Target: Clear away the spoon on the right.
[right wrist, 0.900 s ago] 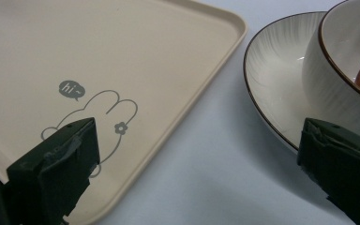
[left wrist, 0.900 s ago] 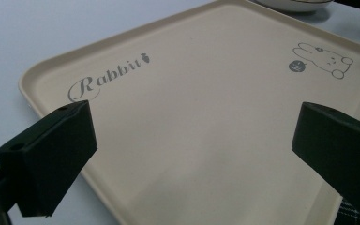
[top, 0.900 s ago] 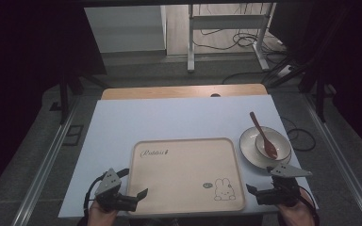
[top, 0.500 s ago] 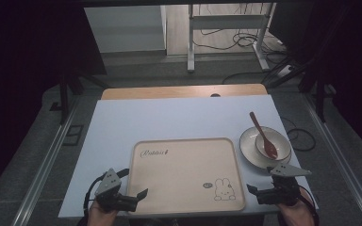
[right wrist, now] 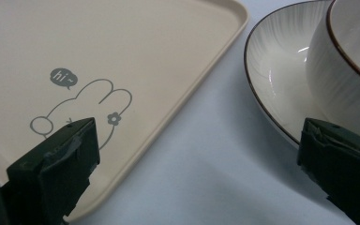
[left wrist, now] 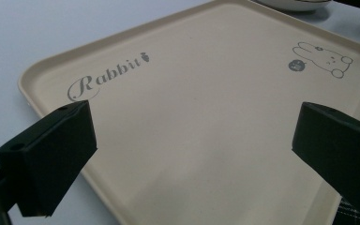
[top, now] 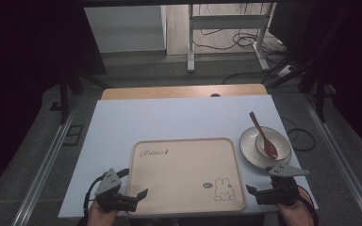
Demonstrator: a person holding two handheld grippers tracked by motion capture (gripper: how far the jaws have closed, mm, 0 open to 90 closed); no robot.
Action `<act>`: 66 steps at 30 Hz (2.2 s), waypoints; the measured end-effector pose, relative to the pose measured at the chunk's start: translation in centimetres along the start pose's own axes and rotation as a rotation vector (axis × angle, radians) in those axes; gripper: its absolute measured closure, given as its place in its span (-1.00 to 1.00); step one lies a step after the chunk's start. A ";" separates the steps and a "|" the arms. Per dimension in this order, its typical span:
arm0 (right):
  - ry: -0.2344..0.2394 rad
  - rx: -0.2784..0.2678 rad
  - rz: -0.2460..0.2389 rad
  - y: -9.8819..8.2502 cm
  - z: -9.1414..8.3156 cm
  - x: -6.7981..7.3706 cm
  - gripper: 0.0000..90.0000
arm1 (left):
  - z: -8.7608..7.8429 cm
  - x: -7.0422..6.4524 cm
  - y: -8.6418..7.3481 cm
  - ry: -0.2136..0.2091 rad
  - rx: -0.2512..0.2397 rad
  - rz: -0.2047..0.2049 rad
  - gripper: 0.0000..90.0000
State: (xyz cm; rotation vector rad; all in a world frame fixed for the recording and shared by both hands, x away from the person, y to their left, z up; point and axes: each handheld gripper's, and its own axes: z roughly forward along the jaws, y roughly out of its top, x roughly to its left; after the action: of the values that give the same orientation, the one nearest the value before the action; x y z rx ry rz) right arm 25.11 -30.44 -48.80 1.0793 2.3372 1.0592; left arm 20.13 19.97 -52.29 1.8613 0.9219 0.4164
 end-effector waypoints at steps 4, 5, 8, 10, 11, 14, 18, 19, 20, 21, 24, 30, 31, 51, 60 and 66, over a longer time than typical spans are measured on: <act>-0.013 -0.007 -0.012 0.2 0.0 -0.1 -1.00 | 0.1 0.0 0.0 0.005 0.007 0.003 -1.00; -0.018 -0.012 -0.015 0.4 0.0 -0.1 -1.00 | 0.1 -0.1 0.0 0.007 0.010 0.005 -1.00; -0.023 -0.025 -0.022 0.6 -0.2 -0.2 -1.00 | 0.1 -0.1 0.0 0.009 0.010 0.006 -1.00; -0.023 -0.029 -0.021 0.7 -0.2 -0.2 -1.00 | 0.1 -0.1 0.0 0.009 0.010 0.006 -1.00; -0.027 -0.034 -0.025 0.9 -0.2 -0.2 -1.00 | 0.1 -0.1 0.0 0.010 0.011 0.006 -1.00; -0.033 -0.045 -0.033 1.2 -0.2 -0.3 -1.00 | 0.2 -0.1 0.0 0.013 0.013 0.008 -1.00; -0.031 -0.054 -0.033 1.5 -0.1 -0.4 -1.00 | 0.2 -0.1 0.0 0.015 0.013 0.008 -1.00; -0.026 -0.058 -0.029 1.5 -0.1 -0.5 -1.00 | 0.2 -0.1 0.0 0.015 0.013 0.009 -1.00; -0.025 -0.059 -0.029 1.6 -0.1 -0.5 -1.00 | 0.1 -0.1 0.0 0.015 0.013 0.009 -1.00; -0.023 -0.059 -0.026 1.6 -0.1 -0.6 -1.00 | 0.2 -0.1 0.0 0.016 0.013 0.009 -1.00; -0.021 -0.049 -0.024 1.8 0.1 -0.9 -1.00 | 0.1 -0.1 0.0 0.017 0.012 0.009 -1.00; -0.025 -0.037 -0.029 2.0 0.2 -1.0 -1.00 | 0.1 -0.1 0.0 0.022 0.008 0.010 -1.00; -0.023 -0.038 -0.029 2.1 0.2 -1.0 -1.00 | 0.1 -0.1 0.0 0.023 0.008 0.010 -1.00; -0.018 -0.042 -0.009 4.4 0.0 -2.0 -1.00 | 0.0 -0.2 0.0 0.041 0.005 0.017 -1.00; -0.006 -0.053 0.004 5.3 -0.1 -2.7 -1.00 | -0.1 -0.2 0.0 0.041 0.003 0.013 -1.00; -0.027 -0.041 -0.011 6.0 0.0 -3.3 -1.00 | -0.1 -0.2 0.0 0.042 0.001 0.010 -1.00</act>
State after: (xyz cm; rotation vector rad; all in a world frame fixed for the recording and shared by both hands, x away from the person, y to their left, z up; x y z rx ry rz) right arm 30.20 -30.34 -44.29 1.0584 2.2883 1.0769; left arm 19.97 19.87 -52.21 1.8652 0.9415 0.4630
